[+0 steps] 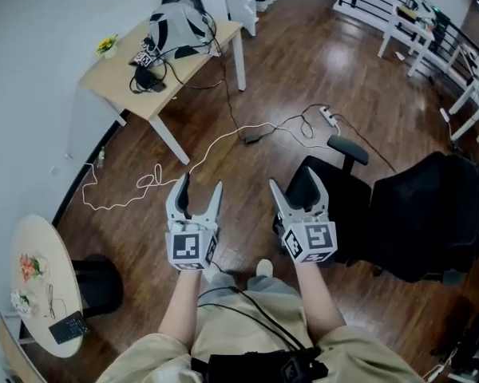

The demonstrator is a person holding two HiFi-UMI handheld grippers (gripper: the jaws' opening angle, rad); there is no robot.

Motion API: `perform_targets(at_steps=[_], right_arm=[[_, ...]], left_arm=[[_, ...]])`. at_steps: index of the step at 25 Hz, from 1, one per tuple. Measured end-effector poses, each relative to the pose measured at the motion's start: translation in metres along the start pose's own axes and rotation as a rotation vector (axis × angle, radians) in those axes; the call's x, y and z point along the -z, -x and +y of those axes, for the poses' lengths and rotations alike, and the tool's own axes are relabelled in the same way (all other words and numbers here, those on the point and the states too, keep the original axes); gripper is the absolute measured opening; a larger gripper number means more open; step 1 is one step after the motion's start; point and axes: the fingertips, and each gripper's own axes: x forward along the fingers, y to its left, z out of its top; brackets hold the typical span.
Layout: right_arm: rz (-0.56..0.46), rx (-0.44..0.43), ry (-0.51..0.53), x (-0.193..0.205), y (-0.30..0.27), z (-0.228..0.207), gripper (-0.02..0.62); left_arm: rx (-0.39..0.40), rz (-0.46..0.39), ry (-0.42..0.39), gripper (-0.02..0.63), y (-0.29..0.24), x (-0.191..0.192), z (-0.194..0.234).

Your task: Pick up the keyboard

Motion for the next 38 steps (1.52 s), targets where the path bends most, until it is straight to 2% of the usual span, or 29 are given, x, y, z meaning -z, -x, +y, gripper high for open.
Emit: perform_targets(at_steps=[5,10,13,18,24,29,32,38], right_arm=[[0.03,-0.308,-0.03,0.022,-0.058,0.125,0.368],[0.062,-0.582,-0.043,0.042,-0.074,0.282,0.368],[0.06,-0.746,-0.033,0.053,-0.065,0.391,0.368],[0.104,-0.993,-0.027,0.078,-0.003,0.564,0.368],[0.158,-1.267,-0.039,0.116,0.088,0.731,0.368],[0.193,-1.545,-0.026,0.13,0.198,0.859,0.368],[0.214,-1.687,-0.026,0.139,0.248,0.914,0.368],[0.285,-1.924,-0.031,0.169,0.342,0.991,0.368]], left_arm=[[-0.262,-0.022,-0.017,0.285,0.08,0.006,0.092],[-0.518,-0.01,-0.04,0.285,0.208,0.006,0.179],[-0.692,-0.001,-0.036,0.285,0.309,0.013,0.224],[-0.93,0.015,-0.009,0.282,0.478,0.03,0.273],[-1.205,0.049,-0.007,0.282,0.654,0.048,0.297],[-1.462,0.02,0.052,0.282,0.807,0.054,0.279],[-1.6,0.034,0.044,0.282,0.87,0.065,0.263],[-1.802,0.021,0.112,0.282,0.953,0.067,0.241]])
